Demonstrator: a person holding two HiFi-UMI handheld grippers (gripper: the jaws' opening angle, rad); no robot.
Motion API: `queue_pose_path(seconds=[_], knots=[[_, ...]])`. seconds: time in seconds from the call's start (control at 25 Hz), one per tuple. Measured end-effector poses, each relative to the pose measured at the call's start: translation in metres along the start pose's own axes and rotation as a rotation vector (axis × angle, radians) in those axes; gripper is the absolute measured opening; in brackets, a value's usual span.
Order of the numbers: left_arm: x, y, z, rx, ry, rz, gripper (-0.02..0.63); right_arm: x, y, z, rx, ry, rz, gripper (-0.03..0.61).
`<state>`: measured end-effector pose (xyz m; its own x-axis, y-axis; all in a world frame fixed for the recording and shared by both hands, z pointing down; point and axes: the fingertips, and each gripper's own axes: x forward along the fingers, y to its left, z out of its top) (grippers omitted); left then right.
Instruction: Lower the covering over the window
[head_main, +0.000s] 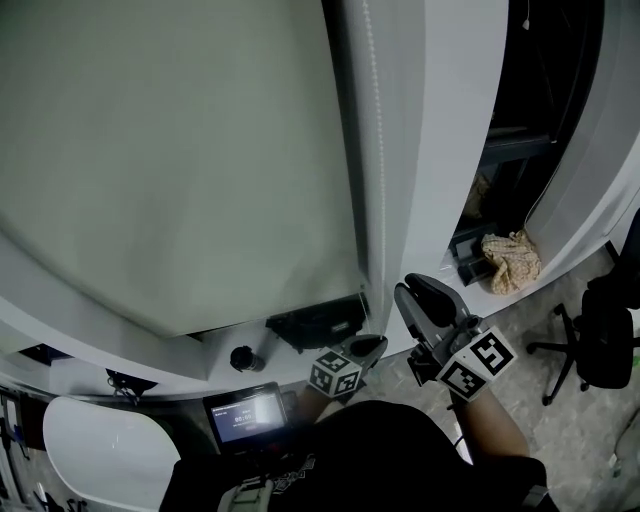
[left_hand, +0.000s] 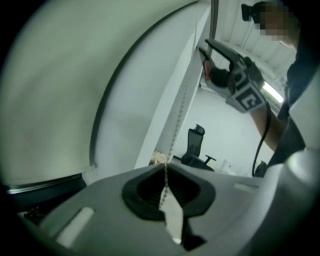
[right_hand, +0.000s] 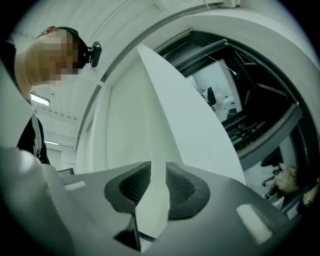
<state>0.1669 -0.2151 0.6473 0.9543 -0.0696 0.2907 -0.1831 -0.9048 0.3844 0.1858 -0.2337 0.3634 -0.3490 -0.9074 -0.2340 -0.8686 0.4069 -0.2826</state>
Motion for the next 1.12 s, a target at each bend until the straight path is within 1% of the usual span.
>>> queue_pose_path(seconds=[0.08,0.2,0.24,0.28,0.36,0.4,0.56,0.64,0.68,0.72,0.84,0.92,1.0,1.12], knots=[[0.002,-0.002,-0.028,-0.017,0.083,-0.007,0.011,0.011,0.016,0.021,-0.044,-0.025,0.039,0.091],[-0.001,0.011,-0.091,-0.056,0.234,0.007,0.011,0.026,0.035,0.044,-0.085,-0.043,0.073,0.098],[-0.003,0.016,-0.11,-0.078,0.272,0.012,0.011,0.032,0.041,0.051,-0.096,-0.043,0.081,0.098],[-0.006,0.018,-0.122,-0.109,0.293,0.012,0.012,0.038,0.046,0.057,-0.107,-0.04,0.09,0.098],[-0.013,0.019,-0.13,-0.172,0.298,0.009,0.012,0.049,0.057,0.067,-0.132,-0.031,0.109,0.109],[-0.015,0.019,-0.13,-0.186,0.296,0.006,0.012,0.053,0.061,0.071,-0.144,-0.03,0.12,0.112],[-0.02,0.008,-0.123,-0.188,0.299,-0.017,0.012,0.065,0.076,0.1,-0.206,-0.07,0.148,0.112],[-0.022,0.005,-0.124,-0.185,0.299,-0.027,0.012,0.074,0.078,0.108,-0.247,-0.057,0.142,0.11],[-0.022,0.003,-0.123,-0.174,0.298,-0.037,0.012,0.079,0.078,0.109,-0.259,-0.039,0.14,0.087],[-0.022,0.001,-0.122,-0.158,0.295,-0.047,0.012,0.083,0.078,0.109,-0.268,-0.02,0.138,0.023],[-0.024,0.001,-0.118,-0.119,0.27,-0.062,0.014,0.086,0.073,0.109,-0.291,0.008,0.109,0.017],[-0.024,0.002,-0.109,-0.109,0.228,-0.063,0.013,0.084,0.064,0.112,-0.3,0.018,0.08,0.017],[-0.022,0.002,-0.09,-0.09,0.142,-0.061,0.01,0.08,0.054,0.115,-0.296,0.024,0.064,0.015],[-0.027,0.008,-0.054,-0.028,-0.024,-0.028,0.011,0.074,0.041,0.12,-0.294,0.018,0.045,0.015]])
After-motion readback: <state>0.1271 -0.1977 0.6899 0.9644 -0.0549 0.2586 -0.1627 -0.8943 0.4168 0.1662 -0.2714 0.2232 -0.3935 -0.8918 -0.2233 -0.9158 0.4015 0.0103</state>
